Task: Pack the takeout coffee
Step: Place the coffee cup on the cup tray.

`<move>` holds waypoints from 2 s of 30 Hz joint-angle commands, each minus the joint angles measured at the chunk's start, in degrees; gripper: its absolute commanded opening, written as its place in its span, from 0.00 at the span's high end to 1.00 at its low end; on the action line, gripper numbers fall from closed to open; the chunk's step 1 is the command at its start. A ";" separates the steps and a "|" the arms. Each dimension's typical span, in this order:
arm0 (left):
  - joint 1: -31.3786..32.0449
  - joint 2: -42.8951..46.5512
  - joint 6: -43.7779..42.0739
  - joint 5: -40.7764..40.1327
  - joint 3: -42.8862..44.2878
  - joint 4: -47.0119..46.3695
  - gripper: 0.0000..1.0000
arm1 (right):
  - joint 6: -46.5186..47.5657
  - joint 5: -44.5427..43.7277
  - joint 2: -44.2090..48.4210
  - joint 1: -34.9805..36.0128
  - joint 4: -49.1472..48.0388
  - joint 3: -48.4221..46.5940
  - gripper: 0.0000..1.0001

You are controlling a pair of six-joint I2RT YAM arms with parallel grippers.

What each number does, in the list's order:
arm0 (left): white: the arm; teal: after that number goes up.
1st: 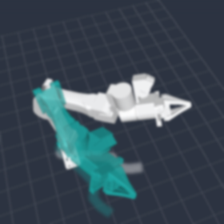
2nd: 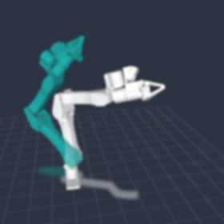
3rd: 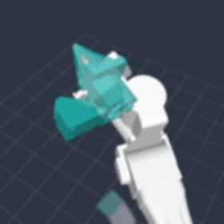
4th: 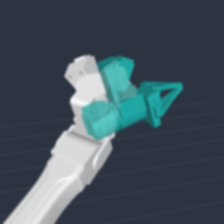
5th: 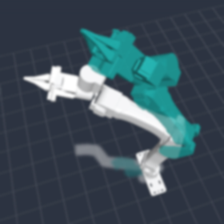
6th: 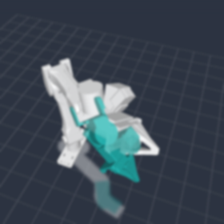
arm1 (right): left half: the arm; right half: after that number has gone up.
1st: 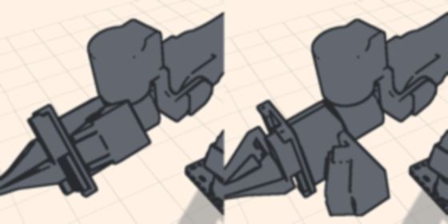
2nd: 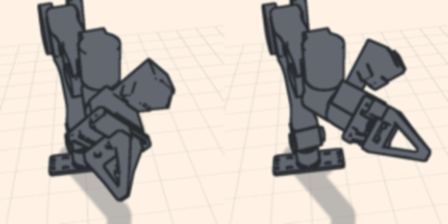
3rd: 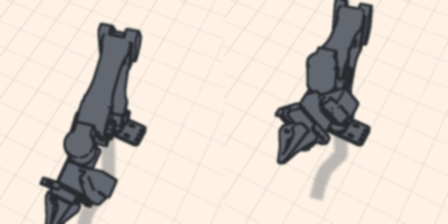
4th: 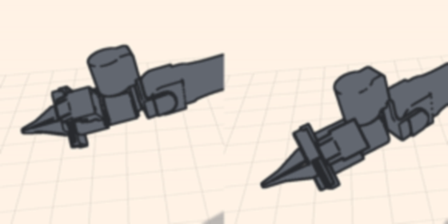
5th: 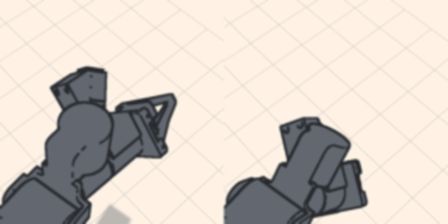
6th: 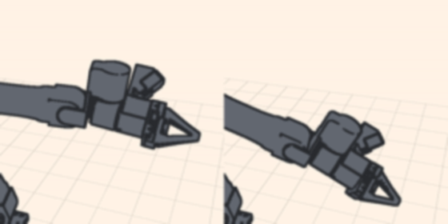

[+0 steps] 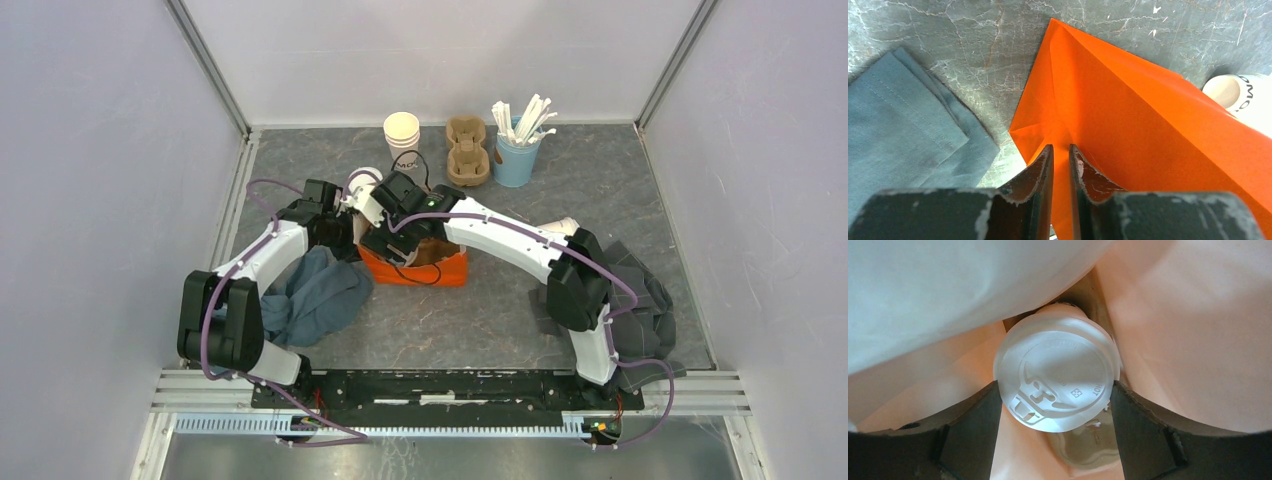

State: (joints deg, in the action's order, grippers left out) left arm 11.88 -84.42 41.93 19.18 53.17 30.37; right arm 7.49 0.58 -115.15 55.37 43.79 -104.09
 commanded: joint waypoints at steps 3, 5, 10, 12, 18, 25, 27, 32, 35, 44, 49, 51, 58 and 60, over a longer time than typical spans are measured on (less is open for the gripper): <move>1.11 2.61 -3.98 1.41 2.38 2.49 0.76 | -3.81 0.66 1.50 0.44 1.42 -1.35 0.19; 1.07 3.27 -4.14 1.30 2.49 2.85 0.75 | -4.18 0.57 1.59 0.43 2.16 -3.52 0.12; 1.13 5.11 -4.40 1.24 2.00 3.49 0.75 | -5.37 0.15 3.88 0.32 1.58 -3.05 0.02; 1.07 5.95 -4.49 0.96 1.67 3.93 0.75 | -5.62 -0.05 5.13 0.35 1.23 -1.82 0.02; 1.06 8.46 -5.11 -0.88 1.22 5.72 0.74 | -7.07 -1.19 8.94 0.35 0.59 1.64 0.02; 1.11 11.41 -6.66 -4.10 2.56 9.47 0.71 | -7.40 -2.33 11.73 0.39 0.60 3.49 0.02; 1.05 12.20 -7.29 -5.20 3.60 11.08 0.70 | -9.28 -2.18 12.42 0.35 1.30 2.85 0.02; 1.10 14.40 -8.58 -8.32 6.24 15.29 0.68 | -10.71 -2.80 14.57 0.26 2.87 0.21 0.02; 1.12 15.63 -8.88 -8.96 7.72 17.24 0.67 | -11.70 -3.50 15.37 0.35 4.84 -3.15 0.02; 1.10 19.51 -8.81 -9.35 9.30 20.69 0.65 | -12.56 -3.08 21.58 0.35 5.94 -7.74 0.02; 1.09 21.56 -8.71 -8.78 10.12 22.25 0.64 | -11.87 -2.61 26.82 0.35 4.76 -10.41 0.02; 1.08 22.46 -8.87 -8.03 10.49 22.44 0.63 | -10.60 -2.75 30.04 0.35 2.67 -10.78 0.02; 1.04 25.20 -9.82 -7.88 13.28 23.79 0.58 | -8.16 -26.01 43.56 -1.85 -5.06 -2.27 0.02; 1.06 25.86 -10.05 -8.24 14.55 24.00 0.57 | -9.05 -33.85 46.11 -5.39 -5.11 0.86 0.02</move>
State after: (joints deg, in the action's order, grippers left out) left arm 12.73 -60.80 35.77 10.66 63.66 53.93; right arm -1.45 -13.41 -74.08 54.37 42.87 -107.96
